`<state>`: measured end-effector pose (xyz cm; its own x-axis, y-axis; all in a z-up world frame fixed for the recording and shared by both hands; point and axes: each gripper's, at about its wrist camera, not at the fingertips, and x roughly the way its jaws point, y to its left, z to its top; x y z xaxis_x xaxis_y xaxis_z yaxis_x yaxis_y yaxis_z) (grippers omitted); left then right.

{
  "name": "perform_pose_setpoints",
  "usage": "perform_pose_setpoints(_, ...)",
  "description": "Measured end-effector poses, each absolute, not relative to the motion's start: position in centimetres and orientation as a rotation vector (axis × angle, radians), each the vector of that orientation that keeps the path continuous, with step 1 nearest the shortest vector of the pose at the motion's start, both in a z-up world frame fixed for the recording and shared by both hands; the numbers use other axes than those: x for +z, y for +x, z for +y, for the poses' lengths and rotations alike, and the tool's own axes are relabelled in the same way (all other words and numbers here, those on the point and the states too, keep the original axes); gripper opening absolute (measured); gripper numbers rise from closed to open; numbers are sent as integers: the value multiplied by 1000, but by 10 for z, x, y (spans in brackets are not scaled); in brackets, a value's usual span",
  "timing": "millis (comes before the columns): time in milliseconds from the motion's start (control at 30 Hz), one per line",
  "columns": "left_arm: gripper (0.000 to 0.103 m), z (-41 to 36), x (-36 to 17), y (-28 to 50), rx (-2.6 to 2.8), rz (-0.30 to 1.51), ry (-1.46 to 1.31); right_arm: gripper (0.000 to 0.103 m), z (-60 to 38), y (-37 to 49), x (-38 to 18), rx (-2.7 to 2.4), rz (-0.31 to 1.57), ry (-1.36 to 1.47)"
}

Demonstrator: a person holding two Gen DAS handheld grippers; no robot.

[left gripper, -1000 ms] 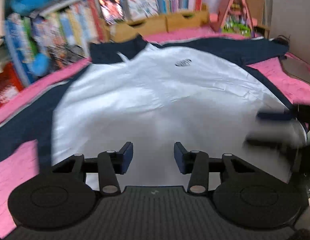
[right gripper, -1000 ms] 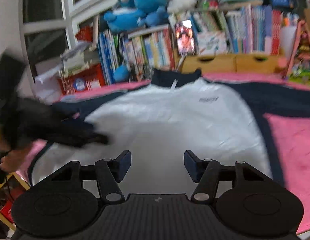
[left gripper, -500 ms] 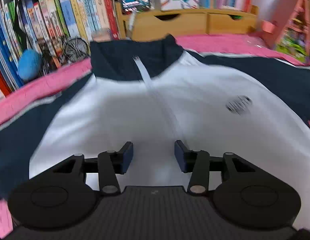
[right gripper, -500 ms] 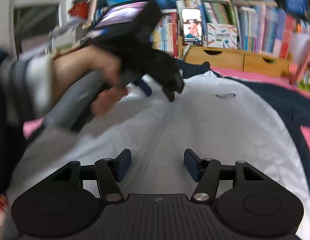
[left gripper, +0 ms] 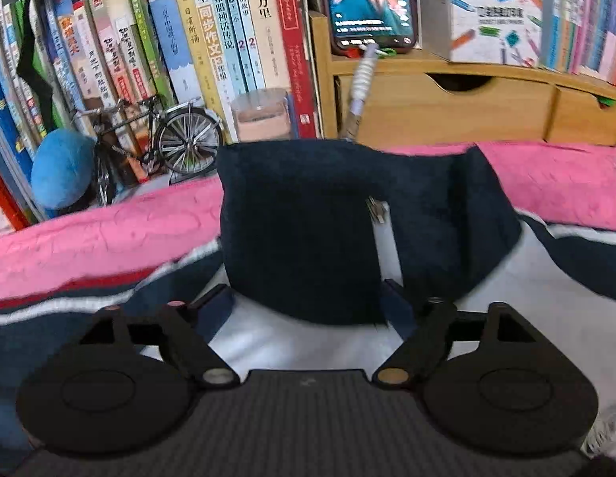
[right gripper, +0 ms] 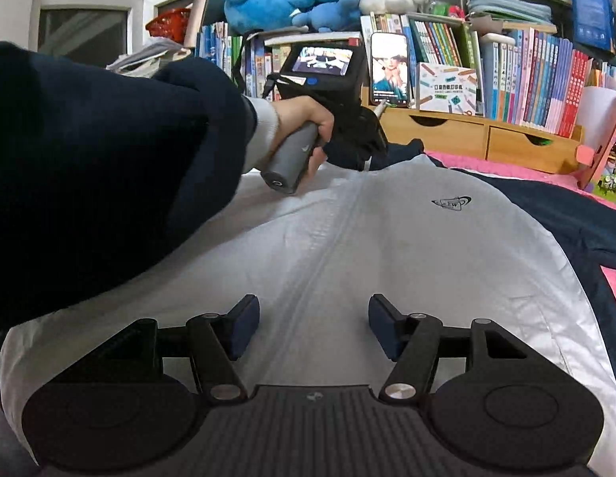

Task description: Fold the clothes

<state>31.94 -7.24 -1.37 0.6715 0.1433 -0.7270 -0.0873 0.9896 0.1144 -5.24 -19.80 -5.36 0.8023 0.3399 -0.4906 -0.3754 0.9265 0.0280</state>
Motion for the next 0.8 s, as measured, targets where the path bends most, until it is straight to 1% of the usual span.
perform_pose_setpoints(33,97,-69,-15,323,134,825,58,62,-198,-52,-53,384,512,-71)
perform_pose_setpoints(100,103,-62,-17,332,141,825,30,62,-198,-51,-53,384,511,-70)
perform_pose_setpoints(367,103,-55,-18,331,116,790,7,64,-200,-49,-53,390,508,-69)
perform_pose_setpoints(500,92,-56,-7,316,100,812,2,64,-201,-49,-53,393,508,-72)
perform_pose_setpoints(800,93,-58,34,231,-31,759,62,64,-200,-50,-54,387,503,-76)
